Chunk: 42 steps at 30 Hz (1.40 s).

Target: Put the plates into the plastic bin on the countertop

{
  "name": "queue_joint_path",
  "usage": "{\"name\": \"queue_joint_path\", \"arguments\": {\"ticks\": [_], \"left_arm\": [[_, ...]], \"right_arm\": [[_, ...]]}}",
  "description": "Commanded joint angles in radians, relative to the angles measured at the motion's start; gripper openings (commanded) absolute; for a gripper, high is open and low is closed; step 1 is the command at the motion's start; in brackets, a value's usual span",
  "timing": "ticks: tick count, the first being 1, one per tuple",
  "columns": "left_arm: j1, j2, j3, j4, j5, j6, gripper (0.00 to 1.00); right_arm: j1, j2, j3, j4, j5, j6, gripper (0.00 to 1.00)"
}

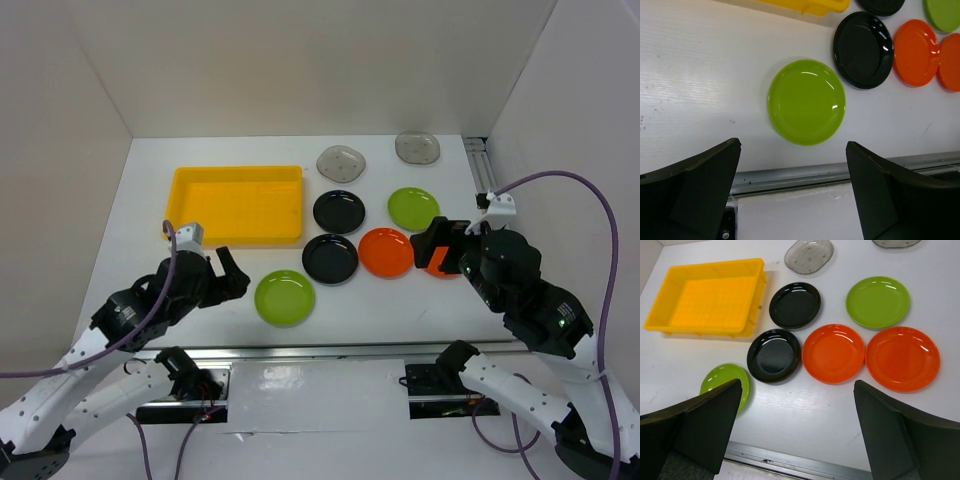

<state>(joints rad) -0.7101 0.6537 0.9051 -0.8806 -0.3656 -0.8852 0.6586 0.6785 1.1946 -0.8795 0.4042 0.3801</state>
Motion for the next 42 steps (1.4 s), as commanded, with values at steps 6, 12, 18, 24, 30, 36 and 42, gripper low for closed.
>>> {"name": "queue_joint_path", "arguments": {"ticks": [6, 12, 18, 24, 30, 36, 42], "left_arm": [[0.001, 0.023, -0.279, 0.261, -0.024, -0.187, 1.0], [0.001, 0.089, -0.463, 0.509, -0.024, -0.199, 1.0], [0.001, 0.188, -0.575, 0.767, -0.001, -0.179, 0.96], [0.011, 0.313, -0.606, 0.832, -0.012, -0.179, 0.73], [0.011, 0.386, -0.615, 0.884, -0.022, -0.17, 0.51], [0.011, 0.411, -0.615, 0.85, -0.045, -0.179, 0.28], [0.011, 0.321, -0.533, 0.662, -0.119, -0.232, 0.0]], "right_arm": [[0.006, -0.04, -0.11, 0.138, -0.136, 0.002, 1.0], [0.006, -0.031, -0.153, 0.171, -0.195, 0.011, 1.0], [0.006, -0.049, -0.153, 0.171, -0.205, 0.011, 1.0], [0.006, -0.06, -0.153, 0.16, -0.205, 0.02, 1.0], [0.006, -0.082, -0.153, 0.16, -0.205, 0.029, 1.0], [0.006, -0.091, -0.164, 0.151, -0.205, 0.029, 1.0], [0.006, -0.091, -0.164, 0.151, -0.205, 0.029, 1.0]]}}
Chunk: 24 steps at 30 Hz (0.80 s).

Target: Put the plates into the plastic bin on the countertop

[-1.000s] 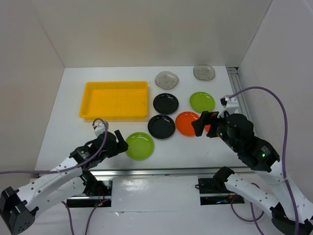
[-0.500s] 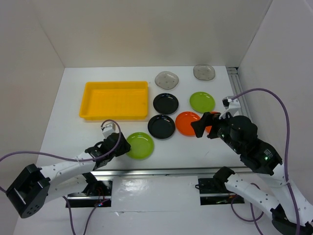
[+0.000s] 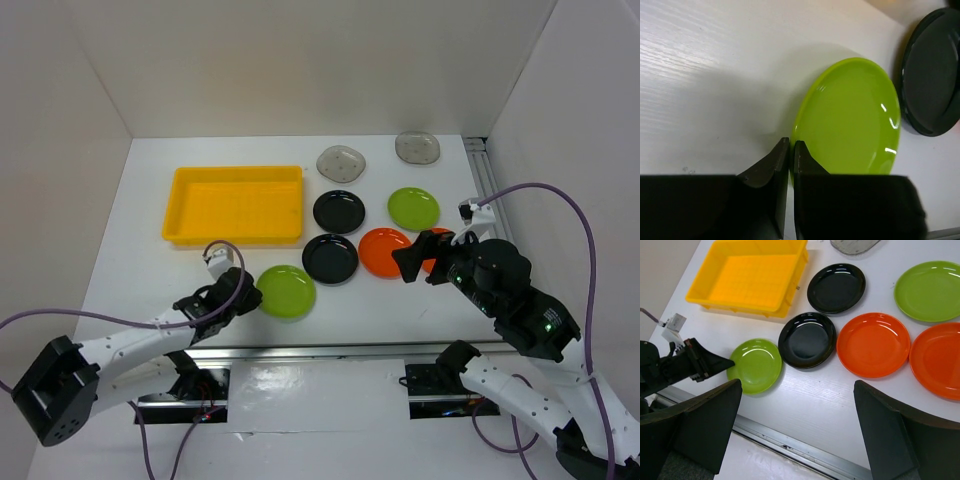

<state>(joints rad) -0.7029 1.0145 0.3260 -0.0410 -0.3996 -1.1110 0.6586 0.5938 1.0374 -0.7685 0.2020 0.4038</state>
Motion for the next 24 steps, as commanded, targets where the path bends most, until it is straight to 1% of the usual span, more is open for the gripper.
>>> {"name": "queue_joint_path", "arguments": {"ticks": [1, 2, 3, 4, 6, 7, 9, 10, 12, 13, 14, 15, 17, 18, 19, 20, 22, 23, 24], "left_arm": [[0.003, -0.065, 0.068, -0.216, -0.085, -0.015, 0.0], [0.003, -0.121, 0.109, -0.265, -0.085, -0.003, 0.0], [0.003, -0.122, 0.132, -0.281, -0.085, 0.011, 0.0], [0.003, -0.179, 0.159, -0.298, -0.075, 0.02, 0.0], [0.012, -0.226, 0.218, -0.339, -0.074, 0.036, 0.0], [0.013, -0.24, 0.285, -0.352, -0.09, 0.036, 0.0], [0.013, -0.24, 0.362, -0.362, -0.114, 0.06, 0.0], [0.023, -0.217, 0.437, -0.372, -0.142, 0.071, 0.0], [0.042, -0.121, 0.519, -0.387, -0.177, 0.083, 0.0], [0.054, -0.082, 0.591, -0.387, -0.214, 0.094, 0.0], [0.09, -0.039, 0.623, -0.387, -0.229, 0.094, 0.0], [0.121, 0.049, 0.654, -0.387, -0.229, 0.109, 0.0], [0.205, 0.142, 0.734, -0.311, -0.167, 0.152, 0.0], [0.292, 0.186, 0.752, -0.283, -0.138, 0.163, 0.0], [0.334, 0.27, 0.784, -0.252, -0.099, 0.177, 0.0], [0.402, 0.31, 0.8, -0.225, -0.041, 0.187, 0.0], [0.451, 0.386, 0.829, -0.125, -0.003, 0.226, 0.0], [0.476, 0.463, 0.84, -0.087, 0.058, 0.244, 0.0], [0.515, 0.505, 0.863, -0.068, 0.089, 0.256, 0.0]], "right_arm": [[0.006, -0.006, -0.007, 0.04, -0.003, 0.006, 1.0], [0.006, -0.006, -0.007, 0.04, -0.003, 0.006, 1.0], [0.006, -0.006, -0.007, 0.04, -0.003, 0.006, 1.0], [0.006, -0.006, -0.007, 0.04, -0.003, 0.006, 1.0], [0.006, -0.006, -0.007, 0.04, 0.007, 0.006, 1.0], [0.006, -0.006, -0.007, 0.04, 0.007, 0.006, 1.0], [0.006, -0.006, -0.007, 0.04, 0.007, 0.006, 1.0], [0.006, -0.006, -0.007, 0.04, 0.007, 0.006, 1.0], [0.006, -0.006, -0.007, 0.04, 0.007, 0.006, 1.0], [0.006, -0.006, 0.003, 0.049, -0.002, 0.006, 1.0], [0.006, -0.006, 0.003, 0.049, -0.003, 0.006, 1.0], [0.006, -0.006, 0.003, 0.049, -0.003, 0.006, 1.0], [0.006, -0.006, 0.003, 0.049, -0.015, 0.006, 1.0], [0.006, -0.006, 0.003, 0.049, -0.015, 0.006, 1.0], [0.006, -0.006, 0.003, 0.049, -0.024, 0.006, 1.0], [0.006, -0.006, 0.003, 0.049, -0.024, 0.015, 1.0], [-0.004, -0.006, 0.003, 0.049, -0.052, 0.015, 1.0], [-0.004, -0.006, -0.008, 0.049, -0.061, 0.015, 1.0], [-0.004, -0.015, -0.025, 0.06, -0.061, 0.027, 1.0]]}}
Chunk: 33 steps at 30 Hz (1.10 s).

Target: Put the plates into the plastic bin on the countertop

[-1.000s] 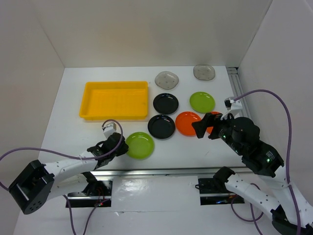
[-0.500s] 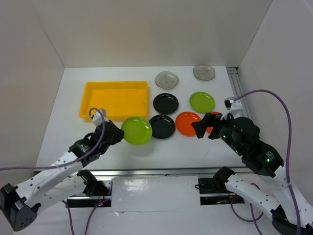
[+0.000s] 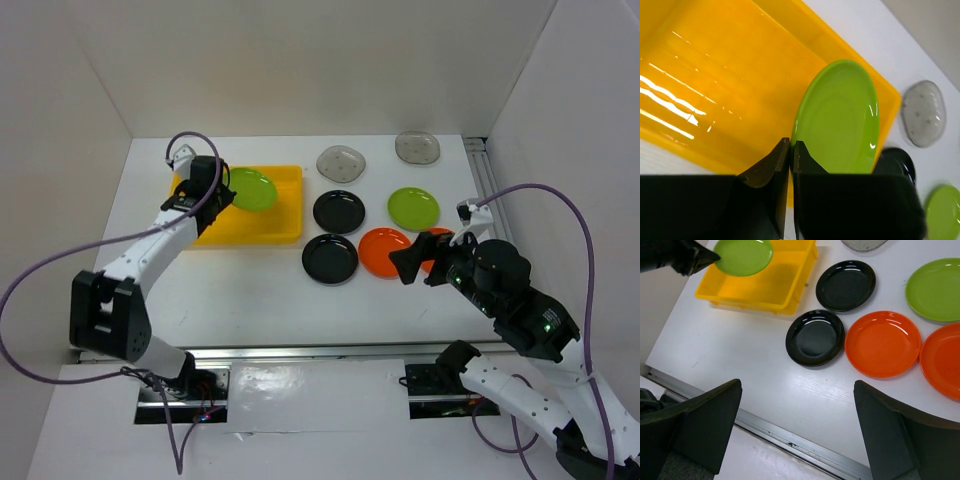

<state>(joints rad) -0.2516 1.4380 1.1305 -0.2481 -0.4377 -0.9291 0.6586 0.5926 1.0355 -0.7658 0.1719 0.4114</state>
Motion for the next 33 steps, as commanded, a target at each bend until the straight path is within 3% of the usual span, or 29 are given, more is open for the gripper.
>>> {"name": "queue_joint_path", "arguments": {"ticks": [1, 6, 11, 14, 16, 22, 25, 28, 33], "left_arm": [[0.078, 0.12, 0.081, 0.16, 0.149, 0.09, 0.0], [0.129, 0.28, 0.15, 0.242, 0.258, 0.131, 0.0], [0.14, 0.416, 0.245, 0.173, 0.269, 0.144, 0.0], [0.14, 0.417, 0.244, 0.152, 0.257, 0.121, 0.22], [0.14, 0.407, 0.215, 0.152, 0.243, 0.112, 0.47], [0.14, 0.309, 0.149, 0.139, 0.215, 0.093, 0.66], [0.114, 0.172, 0.088, 0.139, 0.235, 0.093, 0.78], [0.016, 0.021, -0.016, 0.168, 0.293, 0.102, 0.83], [-0.259, -0.154, -0.308, 0.331, 0.303, 0.003, 0.92]], "right_arm": [[-0.004, -0.014, -0.032, 0.057, -0.044, 0.02, 1.0], [-0.004, -0.014, -0.068, 0.076, -0.078, 0.03, 1.0], [-0.004, -0.014, -0.077, 0.086, -0.089, 0.03, 1.0], [-0.004, -0.005, -0.077, 0.095, -0.089, 0.03, 1.0], [-0.004, 0.006, -0.068, 0.095, -0.089, 0.03, 1.0], [-0.013, 0.016, -0.058, 0.105, -0.098, 0.03, 1.0], [-0.013, 0.016, -0.058, 0.105, -0.087, 0.03, 1.0], [-0.013, 0.016, -0.058, 0.105, -0.057, 0.03, 1.0], [-0.013, 0.016, -0.058, 0.114, -0.048, 0.03, 1.0]]}}
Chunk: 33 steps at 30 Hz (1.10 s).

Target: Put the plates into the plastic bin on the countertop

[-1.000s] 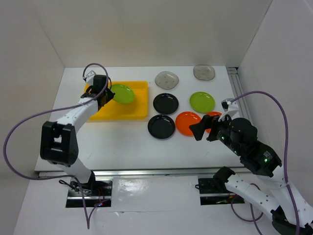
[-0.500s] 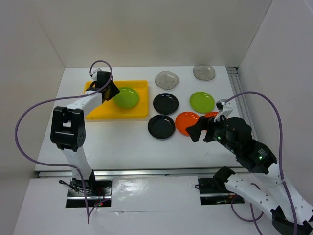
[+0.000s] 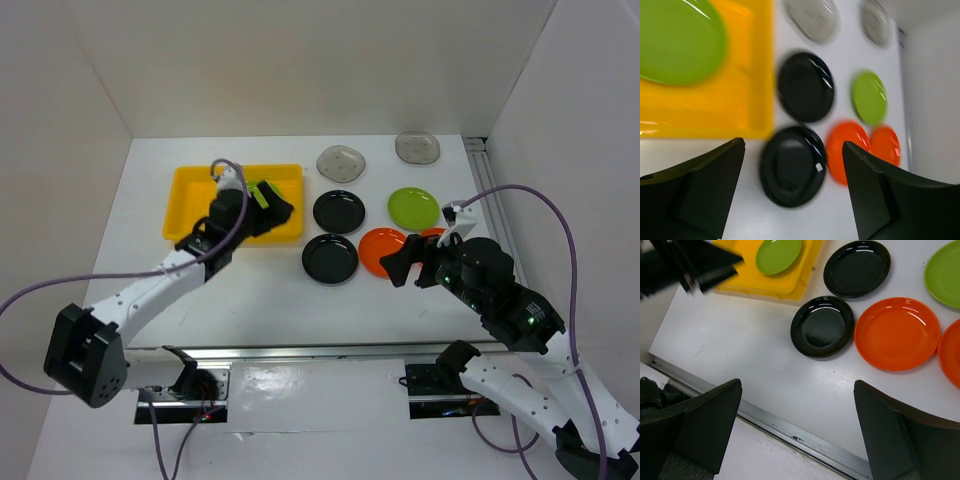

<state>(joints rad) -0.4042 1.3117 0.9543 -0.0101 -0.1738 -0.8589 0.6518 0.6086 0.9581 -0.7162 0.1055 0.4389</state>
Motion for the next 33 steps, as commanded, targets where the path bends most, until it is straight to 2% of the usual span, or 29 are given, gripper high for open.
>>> {"name": "queue_joint_path", "arguments": {"ticks": [1, 3, 6, 11, 16, 20, 21, 25, 29, 33], "left_arm": [[-0.145, -0.041, -0.228, 0.134, 0.025, -0.08, 0.92], [-0.249, -0.042, -0.31, 0.294, -0.006, -0.08, 0.95], [-0.303, 0.05, -0.377, 0.396, -0.016, -0.08, 0.95], [-0.312, 0.158, -0.428, 0.536, -0.026, -0.132, 0.95], [-0.312, 0.279, -0.417, 0.6, -0.056, -0.164, 0.95], [-0.312, 0.397, -0.373, 0.614, -0.047, -0.199, 0.89], [-0.312, 0.409, -0.373, 0.614, -0.047, -0.2, 0.87], [-0.312, 0.442, -0.373, 0.627, -0.079, -0.252, 0.67], [-0.312, 0.451, -0.384, 0.618, -0.089, -0.275, 0.57], [-0.312, 0.462, -0.384, 0.599, -0.108, -0.285, 0.34]], "right_arm": [[-0.006, 0.009, 0.008, 0.073, 0.008, 0.003, 1.0], [-0.006, 0.01, -0.001, 0.084, -0.007, 0.003, 1.0], [-0.006, 0.01, -0.01, 0.109, -0.055, -0.006, 1.0], [-0.006, -0.001, -0.01, 0.12, -0.102, -0.006, 1.0], [-0.006, -0.03, -0.019, 0.12, -0.092, -0.006, 1.0], [-0.015, -0.03, -0.019, 0.1, -0.092, -0.006, 1.0], [-0.015, -0.03, -0.01, 0.1, -0.092, -0.006, 1.0], [-0.015, -0.03, -0.01, 0.09, -0.082, -0.006, 1.0], [-0.015, -0.03, -0.001, 0.09, -0.082, -0.006, 1.0], [-0.015, -0.04, -0.01, 0.09, -0.082, -0.006, 1.0]]}}
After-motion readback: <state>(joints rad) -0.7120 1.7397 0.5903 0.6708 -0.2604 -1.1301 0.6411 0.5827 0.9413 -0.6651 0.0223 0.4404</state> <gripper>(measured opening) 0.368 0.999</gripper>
